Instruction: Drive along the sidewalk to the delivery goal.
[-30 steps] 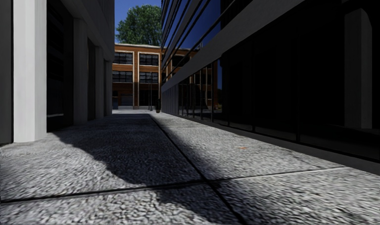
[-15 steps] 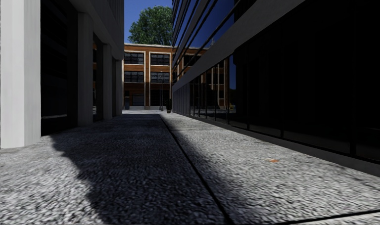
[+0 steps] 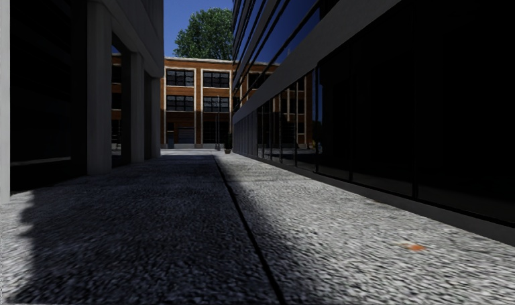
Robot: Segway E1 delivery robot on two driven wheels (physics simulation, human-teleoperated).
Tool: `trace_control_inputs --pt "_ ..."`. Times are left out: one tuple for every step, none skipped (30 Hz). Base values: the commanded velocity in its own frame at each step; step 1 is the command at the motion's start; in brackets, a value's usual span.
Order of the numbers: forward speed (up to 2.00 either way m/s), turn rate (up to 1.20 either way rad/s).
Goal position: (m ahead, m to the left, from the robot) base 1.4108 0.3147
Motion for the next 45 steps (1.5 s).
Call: trace_control_inputs --pt "1.55 0.27" --pt "1.55 0.29" --pt "1.55 0.29" --pt "1.55 0.29" --pt "1.55 0.29" --pt "1.55 0.29" --pt "1.54 0.12" --pt "1.54 0.01" --pt "1.54 0.0" --pt "1.54 0.0" --pt "1.54 0.0" --pt "1.54 0.0" --pt "1.54 0.0" --pt "1.54 0.06" --pt "1.54 0.22" --pt "1.54 0.28" --pt "1.54 0.3" --pt "1.54 0.3" --pt "1.54 0.3" --pt "1.54 0.28" --pt "1.54 0.22" --pt "1.54 0.19" --pt "1.54 0.19" --pt "1.54 0.12" --pt "1.54 0.0" --pt "1.54 0.0" --pt "1.54 0.0" --pt "1.54 0.0" --pt "1.46 0.0" --pt "1.46 0.0" --pt "0.99 0.0" --pt "0.1 0.0" --pt "0.0 0.0" --pt "0.0 0.0" --pt "0.0 0.0" --pt "0.0 0.0" --pt "0.0 0.0" --pt "0.0 0.0" --pt "0.0 0.0" --pt "0.0 0.0" --pt "0.0 0.0" --pt "0.0 0.0" --pt "0.0 0.0" --pt "0.0 0.0" --pt "0.0 0.0"
